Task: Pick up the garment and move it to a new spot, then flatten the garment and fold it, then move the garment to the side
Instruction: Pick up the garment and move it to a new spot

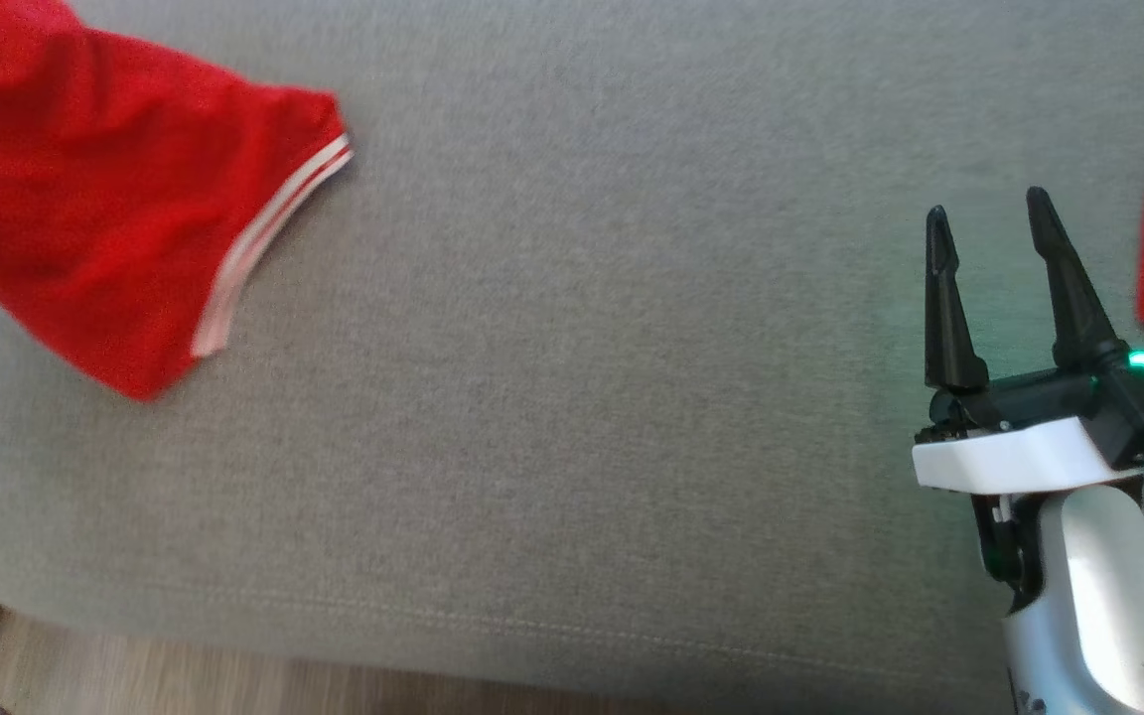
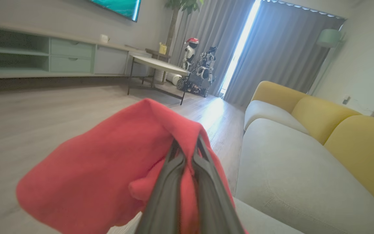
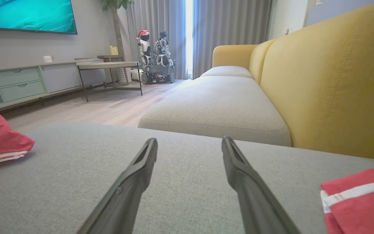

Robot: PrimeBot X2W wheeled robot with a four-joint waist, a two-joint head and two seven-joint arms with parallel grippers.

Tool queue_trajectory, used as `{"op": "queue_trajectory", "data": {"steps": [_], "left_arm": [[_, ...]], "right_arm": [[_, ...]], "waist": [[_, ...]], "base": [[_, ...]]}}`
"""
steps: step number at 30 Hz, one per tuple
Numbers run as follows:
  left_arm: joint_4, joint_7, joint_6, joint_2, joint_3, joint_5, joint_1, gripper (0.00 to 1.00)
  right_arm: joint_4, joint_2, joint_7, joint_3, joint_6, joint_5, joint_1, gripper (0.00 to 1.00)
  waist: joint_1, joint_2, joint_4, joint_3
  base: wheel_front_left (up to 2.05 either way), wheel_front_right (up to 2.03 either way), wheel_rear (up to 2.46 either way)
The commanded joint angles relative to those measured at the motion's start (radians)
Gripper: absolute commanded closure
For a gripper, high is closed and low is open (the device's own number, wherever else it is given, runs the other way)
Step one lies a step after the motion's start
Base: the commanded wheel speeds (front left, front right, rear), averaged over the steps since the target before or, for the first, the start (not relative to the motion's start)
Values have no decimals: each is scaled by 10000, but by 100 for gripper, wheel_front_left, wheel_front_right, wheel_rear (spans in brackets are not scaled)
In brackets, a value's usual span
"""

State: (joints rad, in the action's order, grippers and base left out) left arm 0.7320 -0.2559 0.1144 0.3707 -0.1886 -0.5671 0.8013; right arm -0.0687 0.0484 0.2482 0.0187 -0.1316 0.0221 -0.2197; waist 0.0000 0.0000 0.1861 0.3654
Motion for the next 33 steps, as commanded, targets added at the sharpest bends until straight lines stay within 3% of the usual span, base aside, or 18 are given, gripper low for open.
{"op": "queue_trajectory", "data": {"steps": [1,8,14,18,26,27,28,33], "left_arm": [[-827,-57,24,475,-374,410,45,100],[-3208,-57,147,-100,731,1866,-34,100],[-4154,326,159,-524,3654,2156,-425,100],[-4256,669,161,-1113,5042,2126,-486,100],[-2941,508,73,-2783,6367,2210,-165,100],[-2708,465,77,-2898,6593,2245,-149,82],[-2475,444,82,-2991,6838,2249,-164,0],[-1833,337,118,-3175,7987,2069,-242,0]], "right_arm": [[229,18,103,228,9,-134,-93,0],[252,18,131,93,9,-562,92,0],[477,18,133,73,9,-835,233,0],[732,18,134,165,9,-947,224,0],[1244,18,135,278,9,-1421,151,0],[1239,18,135,266,9,-1471,175,0],[1229,18,135,256,9,-1522,204,0],[1227,18,135,213,9,-1671,302,0]], "waist": [[0,0,-347,-490],[0,0,-989,-976],[0,0,-1754,-1038],[0,0,-2353,-796],[0,0,-3728,-255],[0,0,-3838,-242],[0,0,-3929,-236],[0,0,-4082,-285]], "base": [[0,0,0],[0,0,0],[0,0,0],[0,0,0],[0,0,0],[0,0,0],[0,0,0],[0,0,0]]}}
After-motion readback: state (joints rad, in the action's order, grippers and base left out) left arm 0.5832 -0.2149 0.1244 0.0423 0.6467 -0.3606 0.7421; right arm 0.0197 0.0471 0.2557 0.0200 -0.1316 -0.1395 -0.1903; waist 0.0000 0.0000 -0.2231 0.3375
